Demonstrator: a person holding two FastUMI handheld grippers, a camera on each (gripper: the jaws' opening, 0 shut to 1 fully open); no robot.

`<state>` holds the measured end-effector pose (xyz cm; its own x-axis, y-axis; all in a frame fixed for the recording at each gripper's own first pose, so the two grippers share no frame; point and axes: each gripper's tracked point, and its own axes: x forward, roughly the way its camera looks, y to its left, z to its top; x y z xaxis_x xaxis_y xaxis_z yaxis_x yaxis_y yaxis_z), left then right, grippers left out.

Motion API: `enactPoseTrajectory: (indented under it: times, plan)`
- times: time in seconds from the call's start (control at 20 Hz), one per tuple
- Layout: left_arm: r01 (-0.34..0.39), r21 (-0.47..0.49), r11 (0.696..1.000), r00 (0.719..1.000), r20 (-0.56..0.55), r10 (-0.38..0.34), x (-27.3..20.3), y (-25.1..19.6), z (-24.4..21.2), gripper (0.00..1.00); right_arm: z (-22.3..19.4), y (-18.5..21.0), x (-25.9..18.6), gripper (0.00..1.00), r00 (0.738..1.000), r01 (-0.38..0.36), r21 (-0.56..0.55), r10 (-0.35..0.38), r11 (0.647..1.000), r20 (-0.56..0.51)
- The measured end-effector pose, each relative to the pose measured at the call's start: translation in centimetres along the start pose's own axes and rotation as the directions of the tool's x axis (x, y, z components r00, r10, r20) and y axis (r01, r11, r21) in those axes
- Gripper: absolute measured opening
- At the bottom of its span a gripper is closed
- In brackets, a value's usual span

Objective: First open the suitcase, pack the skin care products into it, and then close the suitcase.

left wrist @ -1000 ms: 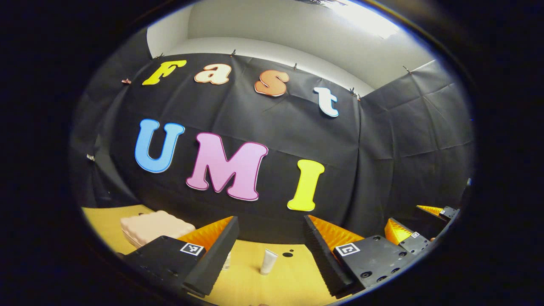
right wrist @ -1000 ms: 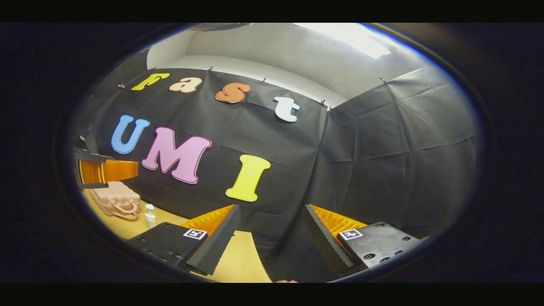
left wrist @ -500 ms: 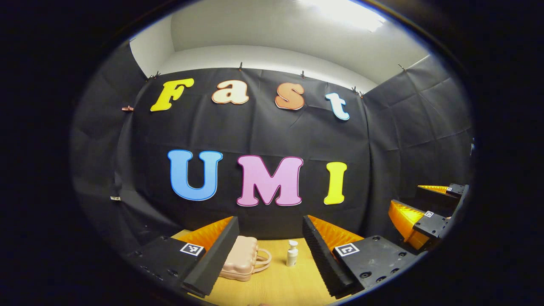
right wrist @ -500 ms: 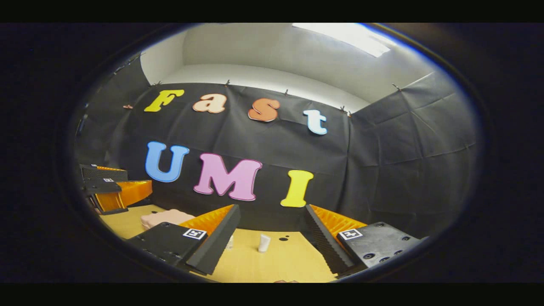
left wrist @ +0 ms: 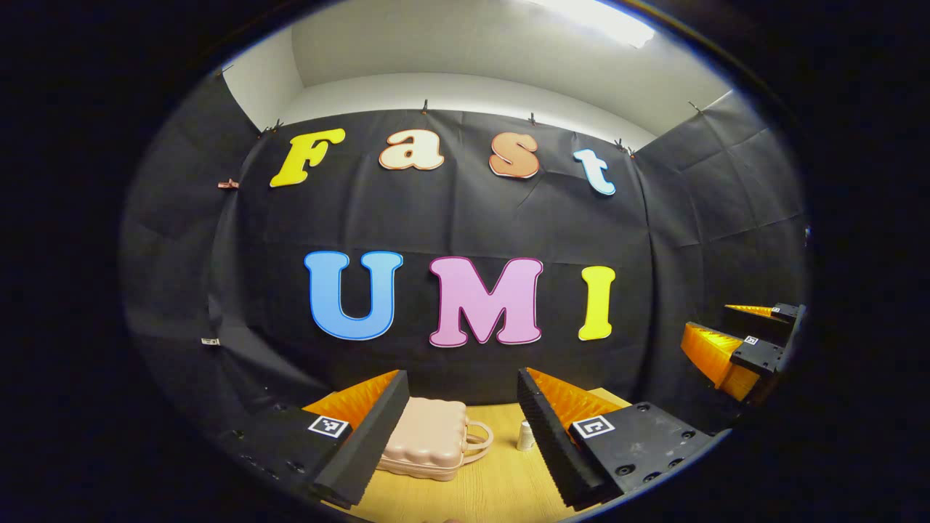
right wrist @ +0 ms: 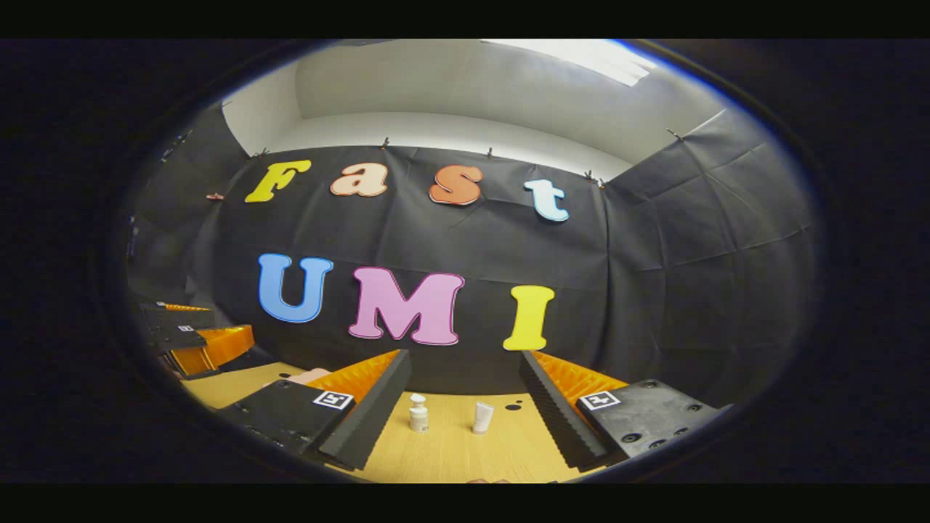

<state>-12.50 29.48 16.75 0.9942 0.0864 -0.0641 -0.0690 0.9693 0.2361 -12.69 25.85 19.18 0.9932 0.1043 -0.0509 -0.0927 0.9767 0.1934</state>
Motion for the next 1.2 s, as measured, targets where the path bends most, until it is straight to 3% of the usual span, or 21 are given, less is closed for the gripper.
enactPoseTrajectory:
  times: [0.25, 0.5, 0.75, 0.9, 1.2]
  plan:
    - [0.012, 0.0, 1.0, 0.998, -0.054, -0.012, 3.4, 0.2, -2.1, 0.96, -1.2, 0.1, 1.7, 0.96, 1.0, -0.018, -0.011, 0.017, 1.0, -0.024]
    - [0.095, 0.035, 0.995, 0.988, -0.122, -0.09, 9.4, -1.7, -5.0, 0.96, -2.6, 0.0, 4.1, 0.97, 0.999, -0.029, -0.005, 0.028, 1.0, -0.037]
    - [0.127, -0.077, 0.989, 0.956, -0.258, -0.143, 16.9, -3.1, -10.5, 0.96, -5.3, -0.4, 7.3, 0.96, 0.998, -0.025, 0.003, 0.025, 1.0, -0.053]
    - [0.152, -0.081, 0.985, 0.919, -0.356, -0.171, 21.4, -3.6, -15.3, 0.96, -7.6, -0.4, 9.3, 0.97, 0.996, -0.028, -0.001, 0.028, 1.0, -0.087]
    - [0.185, -0.166, 0.969, 0.804, -0.541, -0.247, 27.4, -6.6, -24.7, 0.96, -11.2, 0.4, 12.0, 0.97, 0.988, -0.068, -0.037, 0.062, 0.997, -0.14]
